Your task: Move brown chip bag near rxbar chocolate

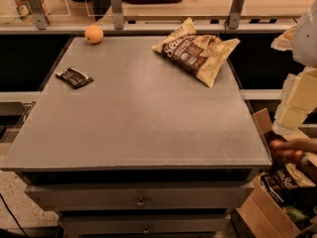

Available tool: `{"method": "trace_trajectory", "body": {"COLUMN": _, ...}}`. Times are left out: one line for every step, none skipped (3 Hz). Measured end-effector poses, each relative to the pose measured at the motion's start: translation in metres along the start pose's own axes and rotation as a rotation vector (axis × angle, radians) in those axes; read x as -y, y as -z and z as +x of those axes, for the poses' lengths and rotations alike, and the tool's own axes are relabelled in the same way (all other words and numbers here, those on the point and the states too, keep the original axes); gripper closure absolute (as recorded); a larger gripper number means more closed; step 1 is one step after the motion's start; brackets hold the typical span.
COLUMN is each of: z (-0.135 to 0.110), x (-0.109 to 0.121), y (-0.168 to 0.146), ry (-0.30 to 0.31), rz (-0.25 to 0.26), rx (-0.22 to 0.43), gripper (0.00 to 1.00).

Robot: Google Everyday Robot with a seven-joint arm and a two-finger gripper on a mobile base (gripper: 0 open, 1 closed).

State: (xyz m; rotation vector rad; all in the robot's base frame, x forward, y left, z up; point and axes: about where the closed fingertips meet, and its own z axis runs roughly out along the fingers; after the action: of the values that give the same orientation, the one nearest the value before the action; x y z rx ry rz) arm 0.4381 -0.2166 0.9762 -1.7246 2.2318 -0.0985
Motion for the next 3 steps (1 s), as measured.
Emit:
{"method": "trace_trajectory", "body": {"z": -0.004, "x": 0.003, "y": 0.001, "ry": 0.003, "rz": 0.013, "rx": -0.008, "gripper": 0.00}}
{"method": "trace_trajectory", "body": {"z": -0.018, "x": 0.013, "y": -0.003, "ry": 0.047, "rz": 0.061, "rx": -0.027, "gripper": 0.00}}
{"method": "trace_trajectory", "body": {"z": -0.030, "x": 0.037, "y": -0.017, "ry": 0.088, "rz": 0.105, "rx": -0.058, "gripper": 0.00}}
